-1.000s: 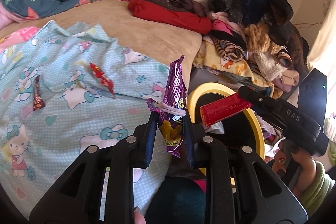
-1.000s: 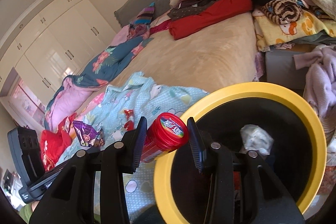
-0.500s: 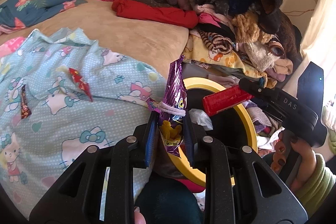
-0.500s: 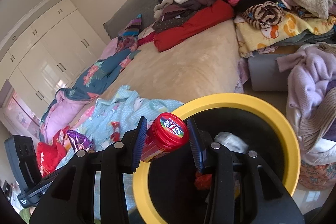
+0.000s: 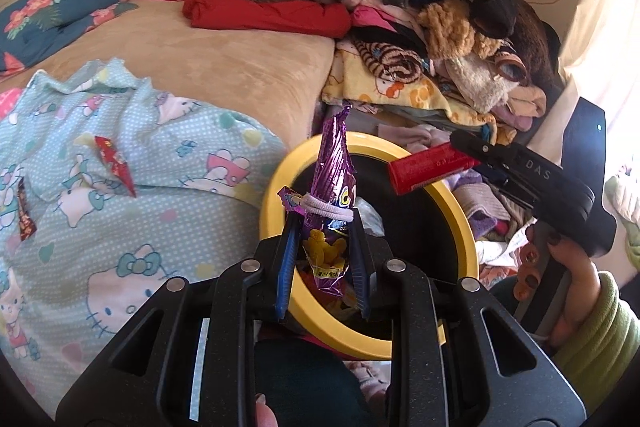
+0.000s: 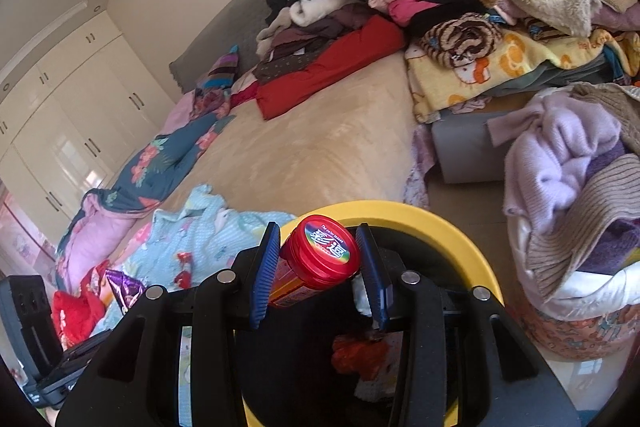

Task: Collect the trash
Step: 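Carry the purple wrapper and red bottle over the yellow-rimmed bin, then open both grippers to drop the wrapper and bottle into the bin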

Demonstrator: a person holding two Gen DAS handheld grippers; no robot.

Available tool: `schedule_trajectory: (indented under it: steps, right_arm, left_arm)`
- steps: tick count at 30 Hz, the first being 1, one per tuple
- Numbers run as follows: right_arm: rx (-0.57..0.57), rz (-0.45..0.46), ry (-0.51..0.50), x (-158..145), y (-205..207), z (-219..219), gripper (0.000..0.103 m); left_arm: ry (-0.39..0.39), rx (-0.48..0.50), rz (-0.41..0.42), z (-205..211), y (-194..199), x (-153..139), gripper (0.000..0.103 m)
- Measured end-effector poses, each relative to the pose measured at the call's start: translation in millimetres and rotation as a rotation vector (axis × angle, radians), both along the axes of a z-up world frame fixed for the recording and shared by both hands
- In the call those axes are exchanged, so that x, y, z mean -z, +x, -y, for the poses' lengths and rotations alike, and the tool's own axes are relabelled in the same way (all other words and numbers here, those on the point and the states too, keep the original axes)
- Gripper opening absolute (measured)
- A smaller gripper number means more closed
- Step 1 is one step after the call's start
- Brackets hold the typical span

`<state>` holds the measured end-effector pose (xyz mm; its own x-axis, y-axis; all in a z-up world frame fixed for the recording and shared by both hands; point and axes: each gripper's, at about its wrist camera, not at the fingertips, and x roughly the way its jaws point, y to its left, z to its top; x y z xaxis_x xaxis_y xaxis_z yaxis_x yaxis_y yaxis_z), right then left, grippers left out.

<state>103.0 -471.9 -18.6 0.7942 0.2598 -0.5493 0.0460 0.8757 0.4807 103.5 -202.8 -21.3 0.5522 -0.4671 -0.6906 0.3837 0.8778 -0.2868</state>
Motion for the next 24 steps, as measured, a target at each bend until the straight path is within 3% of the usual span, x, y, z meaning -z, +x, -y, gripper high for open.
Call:
schedule_trajectory:
  steps: [22, 24]
  right_arm:
    - [0.078, -0.042, -0.049, 22.6, 2.0, 27.6, 0.039]
    - [0.073, -0.047, -0.044, 23.7, 2.6, 26.9, 0.040]
  left_arm:
    - [0.038, 0.163, -0.119, 61.0, -3.8, 48.0, 0.018]
    - [0.038, 0.162, -0.122, 60.6, -3.0, 49.6, 0.024]
